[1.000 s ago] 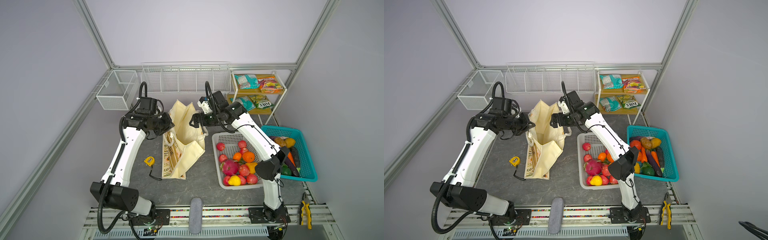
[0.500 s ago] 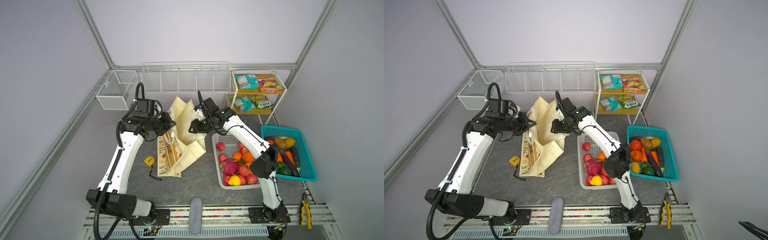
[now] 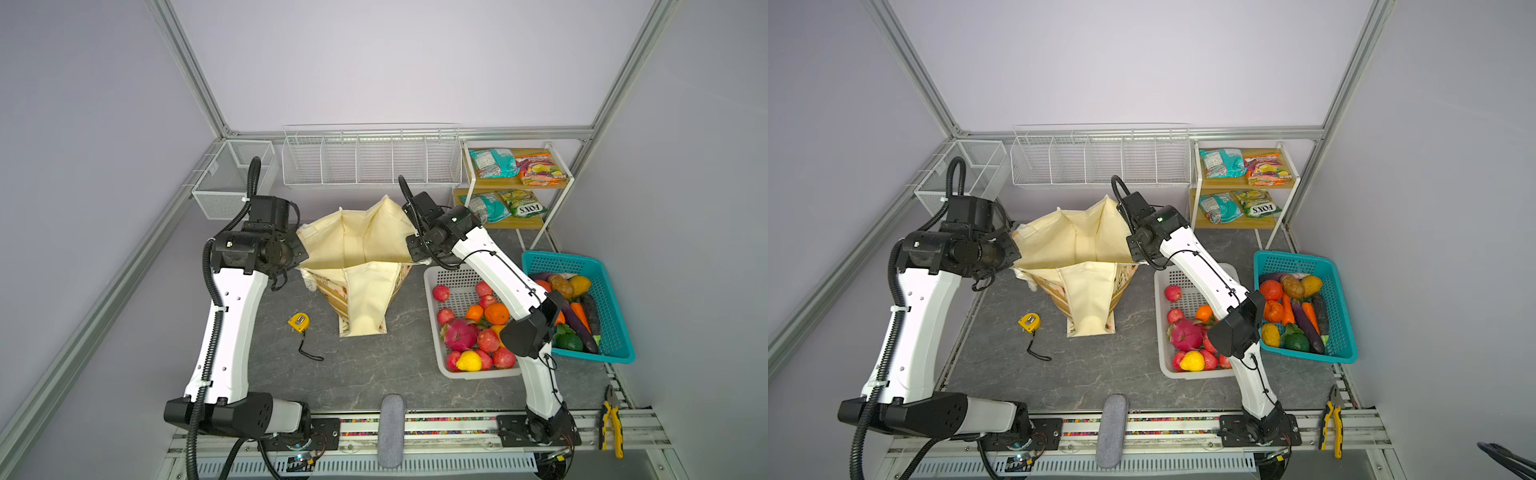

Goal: Place the food into the grocery bag and tie it

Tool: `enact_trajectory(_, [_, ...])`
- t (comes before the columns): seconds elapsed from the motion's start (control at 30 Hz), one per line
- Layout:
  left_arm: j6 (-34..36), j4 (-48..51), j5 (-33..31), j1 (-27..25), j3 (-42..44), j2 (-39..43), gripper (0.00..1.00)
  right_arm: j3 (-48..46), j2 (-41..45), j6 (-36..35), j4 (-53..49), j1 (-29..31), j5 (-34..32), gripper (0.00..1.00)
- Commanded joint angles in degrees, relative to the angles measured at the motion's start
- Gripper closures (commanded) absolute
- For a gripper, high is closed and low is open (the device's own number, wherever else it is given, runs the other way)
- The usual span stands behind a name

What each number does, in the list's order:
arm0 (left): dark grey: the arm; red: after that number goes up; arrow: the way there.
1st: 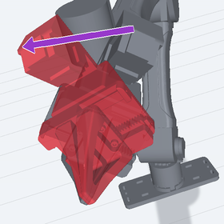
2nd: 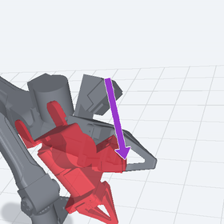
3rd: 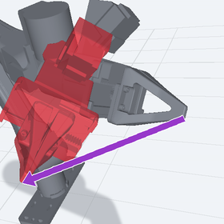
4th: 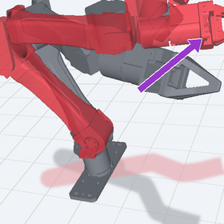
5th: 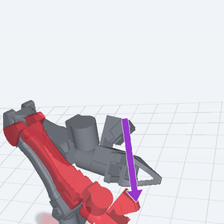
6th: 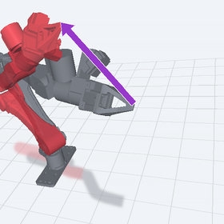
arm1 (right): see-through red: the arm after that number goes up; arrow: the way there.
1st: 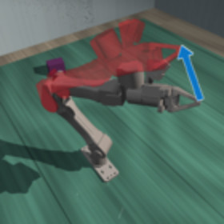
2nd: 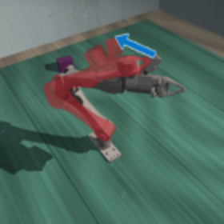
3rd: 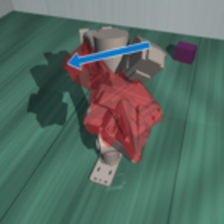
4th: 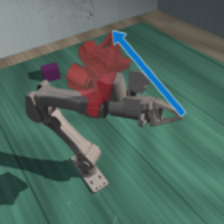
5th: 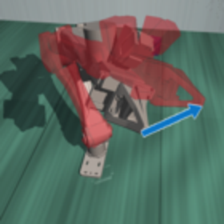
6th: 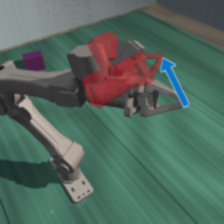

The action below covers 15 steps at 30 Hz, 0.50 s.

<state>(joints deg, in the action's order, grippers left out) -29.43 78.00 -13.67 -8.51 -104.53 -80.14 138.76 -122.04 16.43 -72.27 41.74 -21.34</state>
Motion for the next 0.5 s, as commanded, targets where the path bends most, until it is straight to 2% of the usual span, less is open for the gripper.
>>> enact_trajectory(0.0, [6.5,6.5,-22.4,0.8,-1.4,1.3,1.00,-0.1,2.1,-3.8,-7.3,-1.0,-17.1,0.93])
enact_trajectory(0.17, [9.8,8.1,-35.4,0.8,1.1,1.3,1.00,-1.5,3.2,-5.2,-8.0,-3.4,-22.1,0.93])
enact_trajectory(0.27, [10.9,8.0,-37.6,0.8,1.7,1.4,1.00,-2.6,4.1,-5.2,-8.0,-5.1,-21.5,0.93])
enact_trajectory(0.3, [10.9,8.0,-36.7,0.8,1.7,1.3,1.00,-2.9,4.3,-5.1,-7.9,-5.2,-20.7,0.93])
enact_trajectory(0.37, [11.4,6.4,-30.7,0.8,2.1,1.5,1.00,-3.1,4.4,-4.7,-7.8,-5.1,-17.5,0.93])
enact_trajectory(0.4, [11.6,5.6,-26.8,0.8,2.2,1.5,1.00,-3.0,4.3,-4.6,-7.6,-4.9,-15.1,0.93])
enact_trajectory(0.47, [11.0,3.4,-15.1,0.8,2.5,1.5,1.00,-2.3,3.9,-4.6,-7.6,-4.1,-9.7,0.93])
